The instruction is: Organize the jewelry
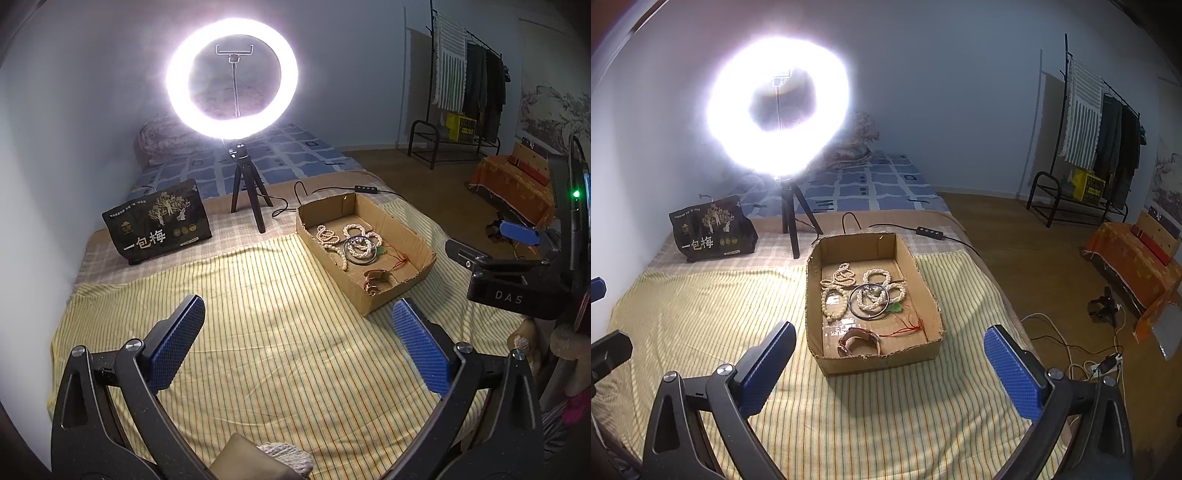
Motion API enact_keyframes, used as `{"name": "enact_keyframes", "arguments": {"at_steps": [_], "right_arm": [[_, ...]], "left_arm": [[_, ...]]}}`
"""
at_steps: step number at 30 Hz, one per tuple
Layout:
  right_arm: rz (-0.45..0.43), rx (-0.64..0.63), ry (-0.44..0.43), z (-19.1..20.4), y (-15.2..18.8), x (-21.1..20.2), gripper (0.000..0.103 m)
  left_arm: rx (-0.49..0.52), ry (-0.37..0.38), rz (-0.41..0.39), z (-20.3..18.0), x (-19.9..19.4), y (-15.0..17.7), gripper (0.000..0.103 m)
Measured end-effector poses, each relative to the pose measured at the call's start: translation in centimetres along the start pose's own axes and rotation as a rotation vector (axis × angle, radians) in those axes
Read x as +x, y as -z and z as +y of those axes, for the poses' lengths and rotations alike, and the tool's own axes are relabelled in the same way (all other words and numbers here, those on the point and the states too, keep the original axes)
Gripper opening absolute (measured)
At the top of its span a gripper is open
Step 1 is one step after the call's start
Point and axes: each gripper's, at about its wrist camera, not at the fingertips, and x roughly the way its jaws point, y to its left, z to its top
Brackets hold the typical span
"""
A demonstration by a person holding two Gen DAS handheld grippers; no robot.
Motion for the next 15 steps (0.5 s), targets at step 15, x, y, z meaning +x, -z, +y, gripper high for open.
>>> {"name": "enact_keyframes", "arguments": {"at_steps": [15], "right_arm": [[0.0, -0.001, 0.002, -0.03, -0.01, -0.02, 0.103]], "left_arm": [[-0.009, 0.002, -0.008, -0.08, -0.23, -0.14, 0.103]]}}
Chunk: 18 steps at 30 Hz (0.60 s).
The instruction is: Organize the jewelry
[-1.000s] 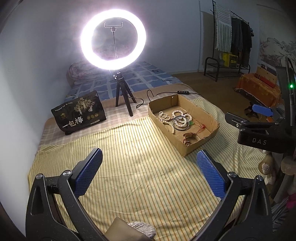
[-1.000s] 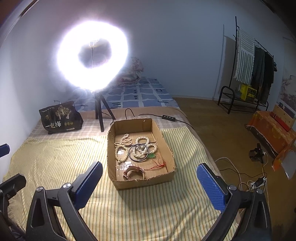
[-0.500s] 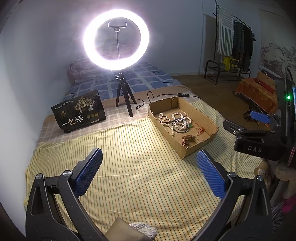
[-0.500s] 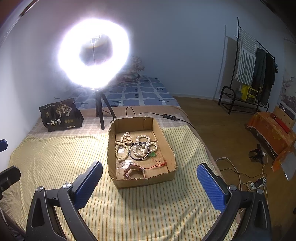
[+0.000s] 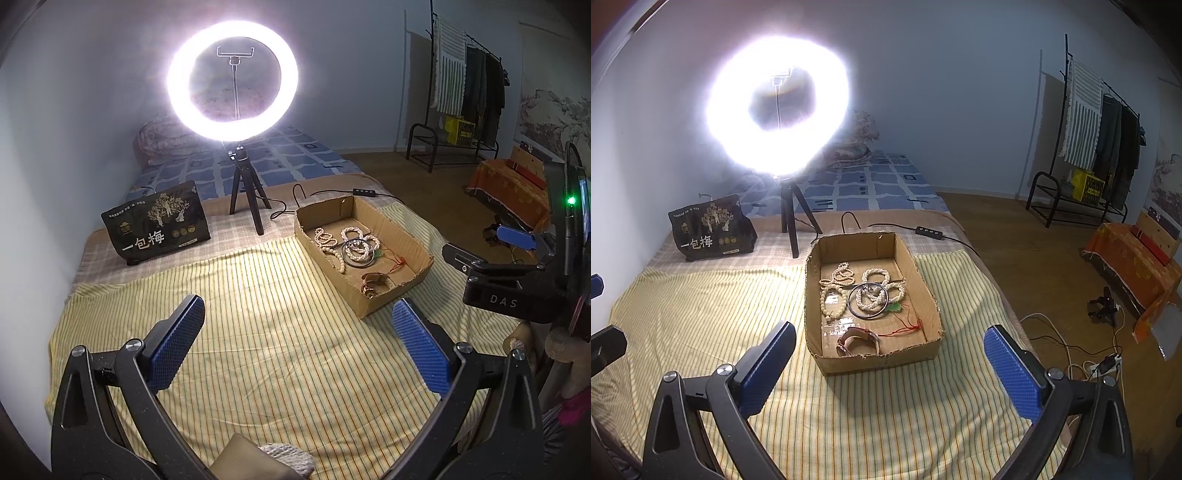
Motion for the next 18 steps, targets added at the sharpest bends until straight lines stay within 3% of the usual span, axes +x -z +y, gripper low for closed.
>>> {"name": "enact_keyframes", "arguments": {"at_steps": [18], "right_arm": [[0.005, 0.0, -0.001, 0.08, 0.21, 0.0, 0.103]], "left_arm": [[-0.002, -0.002, -0.001, 0.0, -0.12, -0.04, 0.103]]}}
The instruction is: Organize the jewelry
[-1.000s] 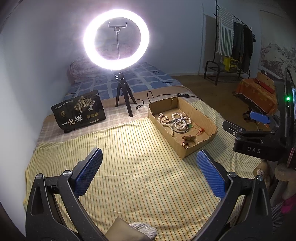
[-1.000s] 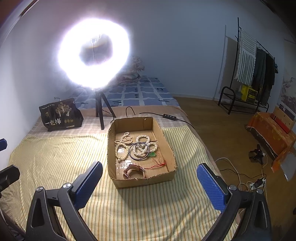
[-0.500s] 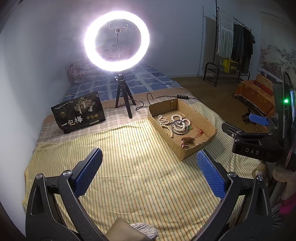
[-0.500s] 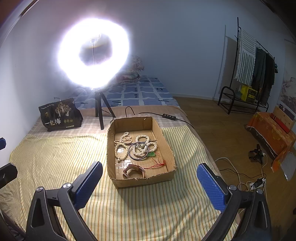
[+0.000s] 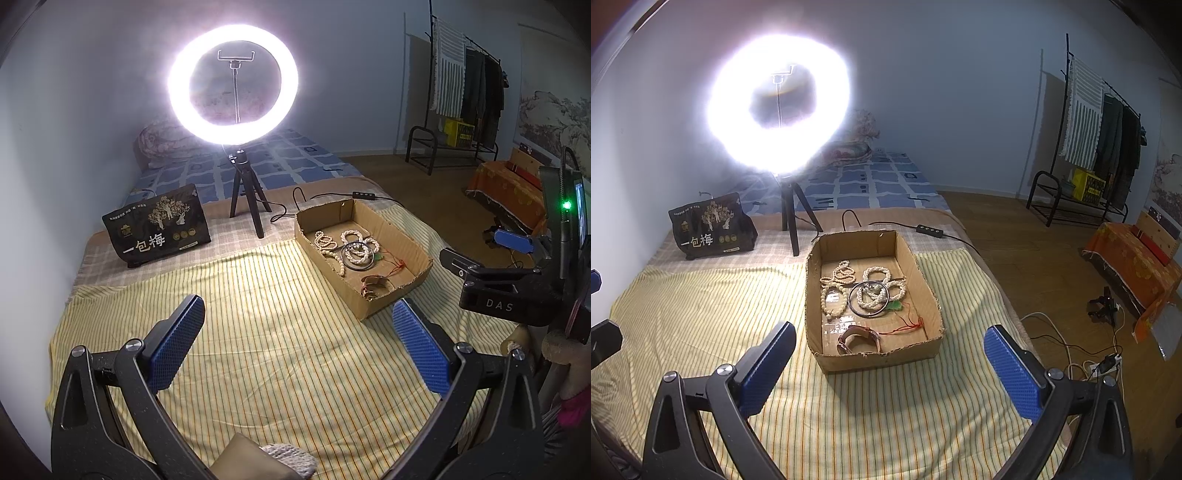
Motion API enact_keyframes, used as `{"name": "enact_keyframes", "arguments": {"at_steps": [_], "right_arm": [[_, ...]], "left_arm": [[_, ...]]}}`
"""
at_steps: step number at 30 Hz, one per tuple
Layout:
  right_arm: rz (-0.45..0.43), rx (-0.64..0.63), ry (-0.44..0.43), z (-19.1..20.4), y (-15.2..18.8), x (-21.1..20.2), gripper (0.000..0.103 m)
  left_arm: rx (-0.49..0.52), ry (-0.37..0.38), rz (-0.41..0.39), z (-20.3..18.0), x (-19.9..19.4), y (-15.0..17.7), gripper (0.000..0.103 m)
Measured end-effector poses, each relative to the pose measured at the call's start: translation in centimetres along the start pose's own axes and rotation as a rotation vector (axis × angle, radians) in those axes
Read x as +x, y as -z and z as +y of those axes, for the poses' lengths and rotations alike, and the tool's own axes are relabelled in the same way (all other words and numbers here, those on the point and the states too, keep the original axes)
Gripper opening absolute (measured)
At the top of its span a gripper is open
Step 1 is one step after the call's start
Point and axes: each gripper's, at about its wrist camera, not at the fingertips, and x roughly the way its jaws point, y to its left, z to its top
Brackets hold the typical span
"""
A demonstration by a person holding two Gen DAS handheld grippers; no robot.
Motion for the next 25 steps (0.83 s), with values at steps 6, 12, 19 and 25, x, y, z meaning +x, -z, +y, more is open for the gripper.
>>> {"name": "enact_keyframes", "arguments": {"at_steps": [6, 12, 19, 25], "right_arm": [[0.0, -0.001, 0.0, 0.02, -0.01, 0.01, 0.103], [0.001, 0.001, 0.0, 0.05, -0.03, 0.03, 0.103], [0.004, -0.003, 0.0, 0.05, 0.28, 0.06, 0.103], [0.006, -0.006, 0.001, 0.09, 0.45, 0.24, 0.103]], "left_arm": [[0.0, 0.0, -0.001, 0.03, 0.02, 0.01, 0.103], [-0.001, -0.001, -0.001, -0.08, 0.01, -0.12, 0.103], [0.002, 0.004, -0.017, -0.24, -0.18, -0.42, 0.103], [-0.005, -0.007, -0.031, -0.17, -0.26, -0.75, 0.103]]}}
